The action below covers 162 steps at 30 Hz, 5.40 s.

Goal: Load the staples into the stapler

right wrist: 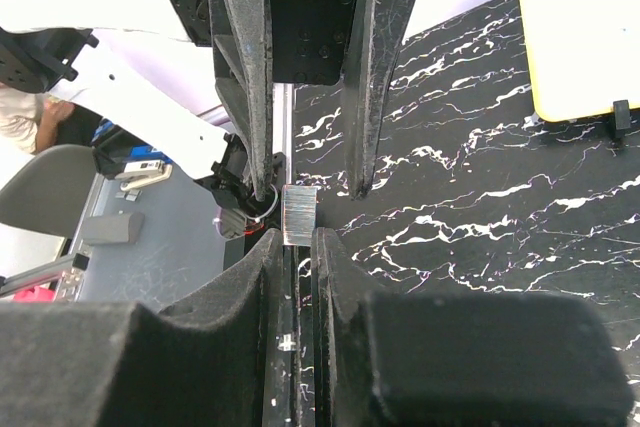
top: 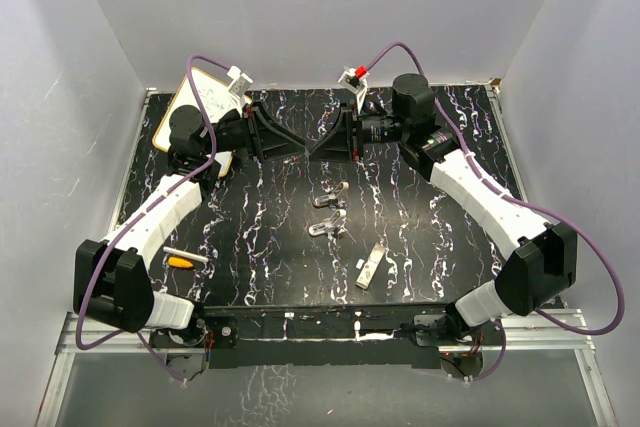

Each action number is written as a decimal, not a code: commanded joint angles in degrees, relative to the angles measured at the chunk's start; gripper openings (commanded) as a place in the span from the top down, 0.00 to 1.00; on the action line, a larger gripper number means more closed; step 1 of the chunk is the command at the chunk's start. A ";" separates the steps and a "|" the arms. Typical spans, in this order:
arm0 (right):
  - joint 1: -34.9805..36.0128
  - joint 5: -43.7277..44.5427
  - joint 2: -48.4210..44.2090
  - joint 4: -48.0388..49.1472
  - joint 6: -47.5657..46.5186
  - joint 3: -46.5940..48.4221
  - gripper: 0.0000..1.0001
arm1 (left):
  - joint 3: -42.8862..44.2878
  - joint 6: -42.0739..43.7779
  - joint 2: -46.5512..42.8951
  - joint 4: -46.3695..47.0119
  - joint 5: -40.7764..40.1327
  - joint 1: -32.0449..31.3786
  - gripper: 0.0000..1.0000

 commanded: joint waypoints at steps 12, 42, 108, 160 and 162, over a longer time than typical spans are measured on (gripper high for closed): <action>-0.34 1.36 -0.48 3.28 0.36 -0.09 0.89 | 0.45 1.13 -1.16 0.77 0.98 -0.34 0.73; -0.43 1.18 -0.38 3.68 0.29 -0.06 0.81 | 1.70 3.80 -0.80 -2.47 1.30 -0.87 0.92; -8.43 20.96 23.90 -5.68 -28.63 -7.58 0.67 | 16.34 75.14 19.39 -63.98 -36.16 -13.69 1.00; -16.43 23.42 10.02 -9.23 -30.37 -18.78 0.63 | 24.33 65.08 31.86 -66.03 -55.51 -24.07 1.00; -16.51 23.40 10.03 -9.24 -30.37 -18.86 0.63 | 24.48 64.81 32.01 -66.23 -56.08 -24.07 1.00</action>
